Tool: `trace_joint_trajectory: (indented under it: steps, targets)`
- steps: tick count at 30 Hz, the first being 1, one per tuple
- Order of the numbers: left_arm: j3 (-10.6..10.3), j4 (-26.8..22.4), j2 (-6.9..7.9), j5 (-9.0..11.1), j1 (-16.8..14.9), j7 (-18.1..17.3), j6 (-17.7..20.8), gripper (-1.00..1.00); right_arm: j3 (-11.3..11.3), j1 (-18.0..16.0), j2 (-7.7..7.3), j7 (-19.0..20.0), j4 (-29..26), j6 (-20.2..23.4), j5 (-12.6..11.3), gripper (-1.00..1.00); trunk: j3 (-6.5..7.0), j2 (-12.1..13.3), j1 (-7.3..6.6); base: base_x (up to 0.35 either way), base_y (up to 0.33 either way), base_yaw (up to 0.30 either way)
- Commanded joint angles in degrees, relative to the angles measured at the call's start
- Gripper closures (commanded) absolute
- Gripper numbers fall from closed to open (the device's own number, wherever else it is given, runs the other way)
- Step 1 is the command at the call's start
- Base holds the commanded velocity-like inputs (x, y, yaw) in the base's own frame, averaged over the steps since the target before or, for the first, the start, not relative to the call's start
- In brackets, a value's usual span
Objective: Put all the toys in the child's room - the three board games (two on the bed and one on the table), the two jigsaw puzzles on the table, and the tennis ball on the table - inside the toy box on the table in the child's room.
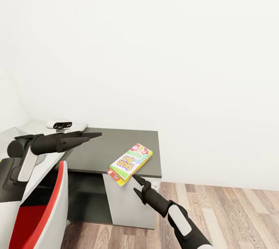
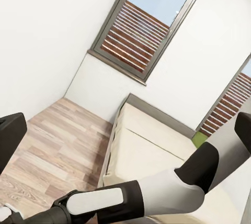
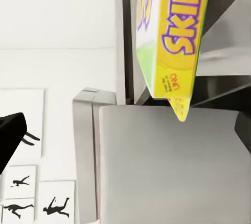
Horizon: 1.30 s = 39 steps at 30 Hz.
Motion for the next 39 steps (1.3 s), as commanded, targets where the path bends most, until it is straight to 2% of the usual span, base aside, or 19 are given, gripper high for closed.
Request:
trace_joint_trajectory:
  steps: [1, 28, 39]
  targets:
    - [0.01, 0.00, 0.03, 0.03, -0.03, -0.19, 0.61, -1.00, 0.01, -0.04, 0.00, -0.05, 0.02, 0.35, -0.42, -1.00, -0.06, -0.03, 0.00, 0.003, 0.184, 0.000]
    - [-0.05, -0.09, -0.05, 0.72, -0.03, -0.19, 0.61, -1.00, 0.01, -0.04, 0.00, 0.00, -0.02, 0.35, -0.42, -1.00, -0.06, -0.03, 0.00, 0.027, 0.025, 0.000]
    - [-0.09, -0.09, -0.06, 0.73, -0.03, -0.19, 0.61, -1.00, 0.01, -0.04, 0.00, 0.04, 0.01, 0.35, -0.42, -1.00, -2.03, -4.44, 2.41, 0.000, 0.000, 0.000]
